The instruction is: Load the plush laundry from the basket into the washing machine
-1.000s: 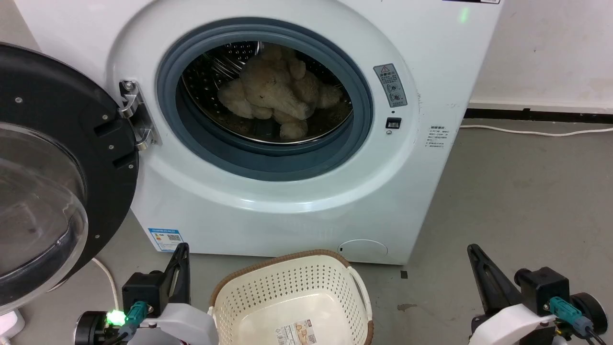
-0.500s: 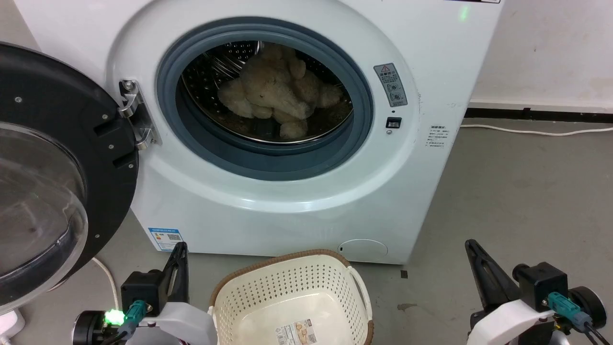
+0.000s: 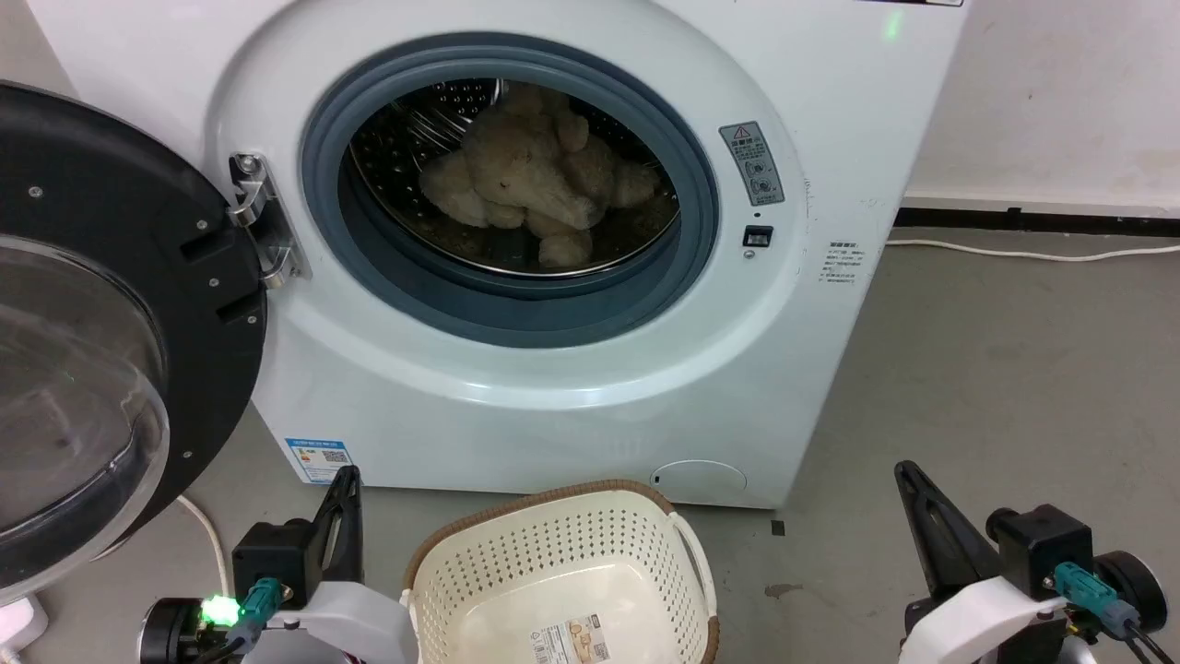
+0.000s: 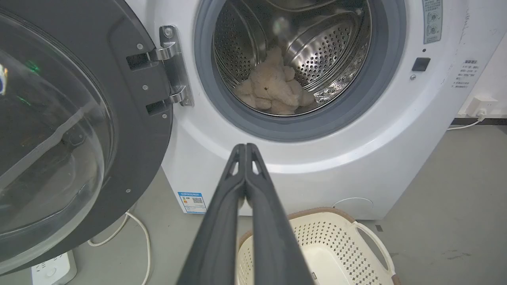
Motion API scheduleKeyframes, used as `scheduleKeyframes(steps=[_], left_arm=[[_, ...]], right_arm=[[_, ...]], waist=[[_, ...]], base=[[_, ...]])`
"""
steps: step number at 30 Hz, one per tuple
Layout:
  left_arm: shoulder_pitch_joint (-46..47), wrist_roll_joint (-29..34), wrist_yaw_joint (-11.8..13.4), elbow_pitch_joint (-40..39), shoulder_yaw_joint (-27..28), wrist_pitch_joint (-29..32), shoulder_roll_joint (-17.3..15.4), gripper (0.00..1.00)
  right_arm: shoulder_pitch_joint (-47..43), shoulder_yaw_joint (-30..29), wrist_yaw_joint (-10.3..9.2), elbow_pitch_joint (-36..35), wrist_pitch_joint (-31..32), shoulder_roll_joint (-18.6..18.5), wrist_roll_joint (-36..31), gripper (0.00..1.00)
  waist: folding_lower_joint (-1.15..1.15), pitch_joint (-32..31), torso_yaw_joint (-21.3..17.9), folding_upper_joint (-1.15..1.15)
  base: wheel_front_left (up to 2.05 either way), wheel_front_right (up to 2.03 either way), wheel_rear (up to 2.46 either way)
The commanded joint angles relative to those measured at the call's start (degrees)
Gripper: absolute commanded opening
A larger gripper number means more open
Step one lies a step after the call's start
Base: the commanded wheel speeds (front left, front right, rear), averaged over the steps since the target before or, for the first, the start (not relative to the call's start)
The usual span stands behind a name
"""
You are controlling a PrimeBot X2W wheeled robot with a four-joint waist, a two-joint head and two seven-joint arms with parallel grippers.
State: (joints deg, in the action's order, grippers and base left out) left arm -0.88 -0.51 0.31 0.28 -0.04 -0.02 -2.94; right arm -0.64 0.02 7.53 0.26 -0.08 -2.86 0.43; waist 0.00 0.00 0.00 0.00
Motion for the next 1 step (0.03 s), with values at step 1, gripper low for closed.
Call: scheduleKeyframes(steps=[1], left_arm=[[0.88,0.51,-0.31,-0.28,0.04,0.02,0.06,0.00]], right_arm=[[0.64,-0.02,-0.04,-0.26,0.08,-0.01,-0.43,0.00]], waist=[[0.00,0.00,0.00,0.00]], base=[[0.00,0.00,0.00]])
